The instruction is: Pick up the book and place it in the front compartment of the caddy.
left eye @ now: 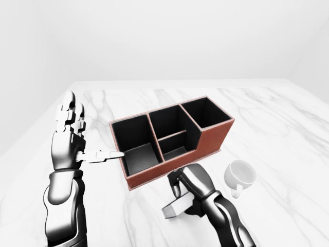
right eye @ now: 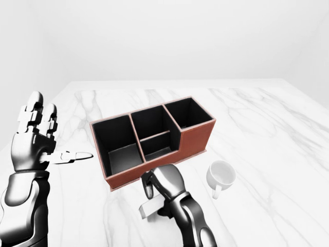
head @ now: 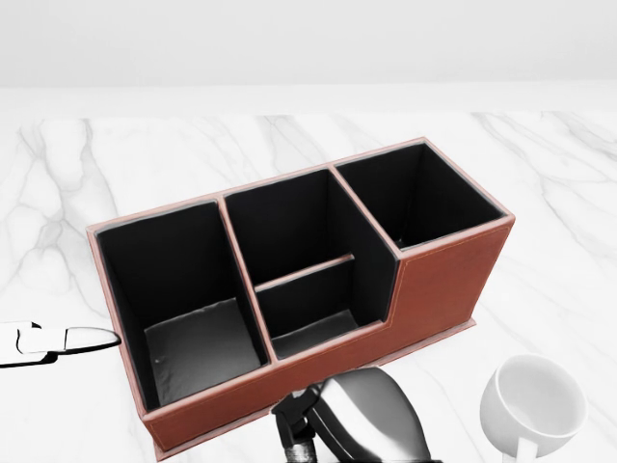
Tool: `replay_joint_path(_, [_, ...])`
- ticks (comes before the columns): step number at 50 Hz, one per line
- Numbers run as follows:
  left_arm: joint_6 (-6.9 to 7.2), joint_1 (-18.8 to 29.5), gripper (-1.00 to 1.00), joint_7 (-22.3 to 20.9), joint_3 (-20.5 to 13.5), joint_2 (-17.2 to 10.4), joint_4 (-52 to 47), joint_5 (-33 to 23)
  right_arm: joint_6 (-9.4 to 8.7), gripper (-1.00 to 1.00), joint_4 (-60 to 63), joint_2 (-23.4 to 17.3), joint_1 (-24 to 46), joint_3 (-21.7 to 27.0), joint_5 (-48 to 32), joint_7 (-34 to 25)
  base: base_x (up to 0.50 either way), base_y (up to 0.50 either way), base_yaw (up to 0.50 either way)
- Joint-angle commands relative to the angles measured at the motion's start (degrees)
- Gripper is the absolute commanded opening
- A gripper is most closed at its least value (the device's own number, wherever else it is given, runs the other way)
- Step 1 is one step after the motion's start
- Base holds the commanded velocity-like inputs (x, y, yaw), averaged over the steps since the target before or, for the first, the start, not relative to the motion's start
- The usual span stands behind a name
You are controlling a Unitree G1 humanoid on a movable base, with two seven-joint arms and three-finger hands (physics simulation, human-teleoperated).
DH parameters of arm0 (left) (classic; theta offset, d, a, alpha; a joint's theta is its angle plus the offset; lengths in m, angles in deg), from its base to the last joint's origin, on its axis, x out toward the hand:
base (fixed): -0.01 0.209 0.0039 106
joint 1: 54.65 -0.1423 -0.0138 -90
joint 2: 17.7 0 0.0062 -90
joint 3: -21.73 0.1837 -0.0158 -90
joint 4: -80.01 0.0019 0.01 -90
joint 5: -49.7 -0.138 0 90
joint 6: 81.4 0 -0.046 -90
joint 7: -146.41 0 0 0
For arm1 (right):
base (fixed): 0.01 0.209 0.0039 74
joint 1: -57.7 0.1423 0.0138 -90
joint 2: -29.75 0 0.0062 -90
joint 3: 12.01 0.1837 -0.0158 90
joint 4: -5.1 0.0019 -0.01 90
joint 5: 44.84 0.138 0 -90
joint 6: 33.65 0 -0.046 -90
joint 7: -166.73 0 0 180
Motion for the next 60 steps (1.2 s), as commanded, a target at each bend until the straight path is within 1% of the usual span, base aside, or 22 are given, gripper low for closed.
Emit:
replay_joint_path(1, [0.00,0.0,0.98,-0.1,-0.1,0.0,-0.1,0.1,0.00,-1.00,6.4,1.8,3.8,4.0,3.4,-5.5,0.00,0.00,0.00])
replay_joint_path(13, [0.00,0.2,0.98,0.0,0.0,-0.1,0.8,0.0,0.00,-1.00,8.8,2.9,8.7,7.9,4.6,-10.3,0.00,0.00,0.00])
replay_joint_path(18, [0.00,0.2,0.99,0.0,0.0,-0.1,0.7,0.0,0.00,-1.00,9.5,3.1,9.3,8.3,4.6,-11.2,0.00,0.00,0.00])
replay_joint_path(33, [0.00,0.0,0.98,-0.1,-0.1,-0.1,0.8,0.1,0.00,-1.00,10.9,3.9,14.7,10.9,5.3,-14.9,0.00,0.00,0.00])
replay_joint_path(44, [0.00,0.1,0.99,0.0,0.0,-0.1,0.4,0.0,0.00,-1.00,10.8,3.8,20.8,13.2,5.0,-17.5,0.00,0.00,0.00])
replay_joint_path(48, [0.00,0.0,0.98,0.0,0.1,-0.1,0.4,-0.1,-1.06,-1.00,9.8,3.6,23.1,13.9,4.3,-18.1,0.00,0.00,0.00])
replay_joint_path(52, [0.00,0.1,0.98,0.0,0.1,-0.1,1.0,-0.2,-2.54,-1.00,8.9,3.6,25.4,14.6,3.8,-18.2,0.00,0.00,0.00])
replay_joint_path(53, [0.00,0.1,0.99,0.0,0.1,-0.1,1.0,-0.1,-3.79,-1.00,9.2,3.7,26.7,14.9,3.6,-19.0,0.00,0.00,0.00])
replay_joint_path(57, [0.00,0.0,0.99,0.0,0.1,-0.1,0.8,-0.2,-5.38,-1.00,9.1,3.8,28.6,14.9,3.1,-19.6,0.00,0.00,0.00])
replay_joint_path(59, [0.00,0.0,0.98,0.0,0.1,-0.1,0.8,-0.2,-5.38,-1.00,8.6,3.7,29.0,14.8,2.7,-19.2,0.00,0.00,0.00])
replay_joint_path(60, [0.00,0.0,0.99,0.0,0.1,-0.1,0.7,-0.2,-5.66,-1.00,8.2,3.8,29.5,14.8,2.4,-19.2,0.00,0.00,0.00])
